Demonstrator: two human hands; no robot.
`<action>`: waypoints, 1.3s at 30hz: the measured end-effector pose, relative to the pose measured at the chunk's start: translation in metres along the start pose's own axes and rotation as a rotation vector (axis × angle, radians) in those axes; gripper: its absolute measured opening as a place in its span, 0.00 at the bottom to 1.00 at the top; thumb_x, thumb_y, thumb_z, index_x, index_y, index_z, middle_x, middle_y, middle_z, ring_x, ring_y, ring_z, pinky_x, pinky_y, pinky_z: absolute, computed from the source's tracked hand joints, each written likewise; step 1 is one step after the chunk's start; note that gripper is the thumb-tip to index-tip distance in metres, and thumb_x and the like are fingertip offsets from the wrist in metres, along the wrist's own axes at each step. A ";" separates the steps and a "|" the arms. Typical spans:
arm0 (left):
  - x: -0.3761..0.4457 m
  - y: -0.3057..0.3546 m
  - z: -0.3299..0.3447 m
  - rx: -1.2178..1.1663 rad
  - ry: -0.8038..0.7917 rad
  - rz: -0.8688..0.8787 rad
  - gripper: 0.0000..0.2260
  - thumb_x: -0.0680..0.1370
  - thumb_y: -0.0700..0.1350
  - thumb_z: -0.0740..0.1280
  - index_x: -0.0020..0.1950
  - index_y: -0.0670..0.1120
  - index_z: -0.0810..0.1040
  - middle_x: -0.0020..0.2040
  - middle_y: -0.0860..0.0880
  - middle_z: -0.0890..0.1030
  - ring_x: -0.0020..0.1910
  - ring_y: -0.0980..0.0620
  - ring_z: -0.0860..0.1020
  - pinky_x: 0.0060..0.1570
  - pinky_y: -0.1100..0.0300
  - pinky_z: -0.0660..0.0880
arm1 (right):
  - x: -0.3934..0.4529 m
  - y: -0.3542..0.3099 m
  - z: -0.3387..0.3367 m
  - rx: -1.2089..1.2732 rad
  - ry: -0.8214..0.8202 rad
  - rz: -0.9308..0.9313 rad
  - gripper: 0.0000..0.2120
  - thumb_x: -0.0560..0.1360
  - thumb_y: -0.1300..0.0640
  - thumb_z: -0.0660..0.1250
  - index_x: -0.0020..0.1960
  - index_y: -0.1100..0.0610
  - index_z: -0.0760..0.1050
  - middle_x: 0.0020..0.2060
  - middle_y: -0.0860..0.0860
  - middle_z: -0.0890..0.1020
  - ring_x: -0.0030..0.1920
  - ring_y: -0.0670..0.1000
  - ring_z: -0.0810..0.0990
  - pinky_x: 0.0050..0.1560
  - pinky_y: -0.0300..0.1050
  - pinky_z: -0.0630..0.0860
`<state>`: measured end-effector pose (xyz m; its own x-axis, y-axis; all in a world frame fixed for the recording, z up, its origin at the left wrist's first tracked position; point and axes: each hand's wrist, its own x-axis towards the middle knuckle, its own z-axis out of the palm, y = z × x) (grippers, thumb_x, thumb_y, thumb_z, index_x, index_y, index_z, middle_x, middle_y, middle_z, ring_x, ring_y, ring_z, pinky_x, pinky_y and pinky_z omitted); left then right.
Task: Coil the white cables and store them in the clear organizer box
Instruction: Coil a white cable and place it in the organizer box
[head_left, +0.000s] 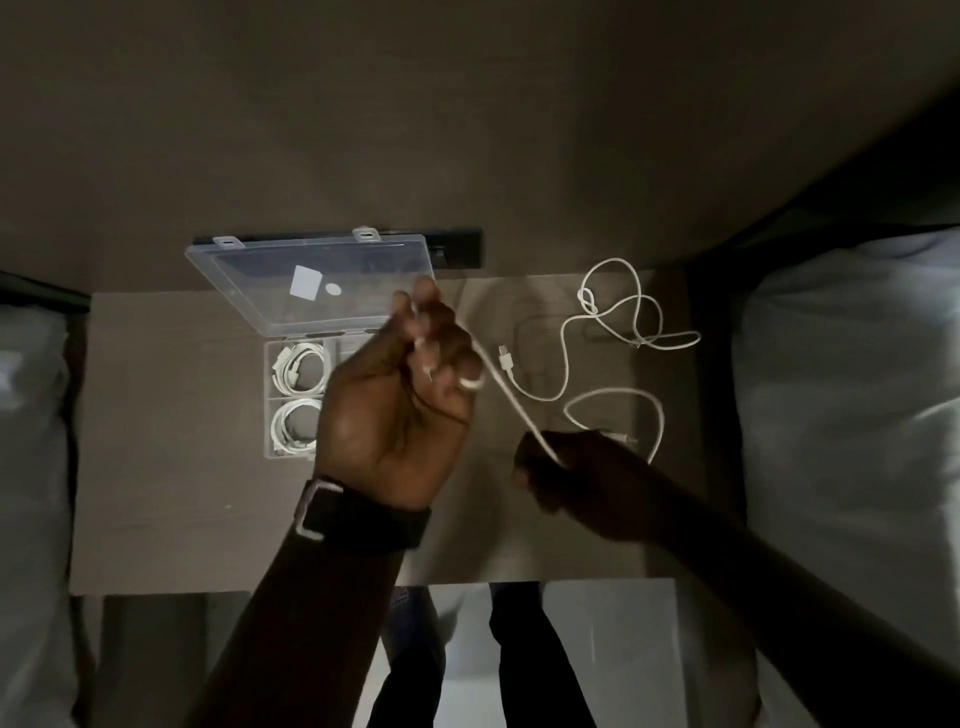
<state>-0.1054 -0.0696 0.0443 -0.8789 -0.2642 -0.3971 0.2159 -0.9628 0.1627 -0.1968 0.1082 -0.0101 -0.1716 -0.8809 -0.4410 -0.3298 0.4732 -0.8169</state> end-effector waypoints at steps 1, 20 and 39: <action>0.005 0.006 -0.005 0.066 0.112 0.129 0.09 0.80 0.42 0.55 0.52 0.43 0.75 0.38 0.51 0.79 0.36 0.57 0.78 0.37 0.66 0.74 | -0.009 -0.004 0.010 -0.012 -0.019 -0.068 0.05 0.79 0.52 0.63 0.52 0.52 0.75 0.35 0.43 0.79 0.36 0.43 0.79 0.42 0.46 0.79; -0.015 0.003 -0.031 0.276 0.257 0.276 0.10 0.81 0.41 0.53 0.55 0.43 0.74 0.39 0.52 0.77 0.38 0.56 0.76 0.40 0.67 0.74 | -0.021 -0.032 0.037 -0.303 0.180 -0.163 0.13 0.82 0.45 0.53 0.59 0.46 0.73 0.45 0.42 0.84 0.43 0.44 0.82 0.47 0.29 0.74; -0.033 -0.015 -0.065 1.016 0.546 0.511 0.11 0.83 0.40 0.55 0.45 0.42 0.75 0.32 0.49 0.75 0.32 0.52 0.74 0.35 0.63 0.72 | -0.034 -0.037 0.030 -0.258 0.057 -0.292 0.16 0.77 0.57 0.61 0.59 0.61 0.80 0.46 0.55 0.87 0.42 0.51 0.86 0.43 0.46 0.83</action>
<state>-0.0515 -0.0496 -0.0040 -0.4494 -0.8152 -0.3654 -0.1583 -0.3299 0.9306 -0.1506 0.1204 0.0242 -0.0852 -0.9807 -0.1762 -0.5933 0.1920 -0.7817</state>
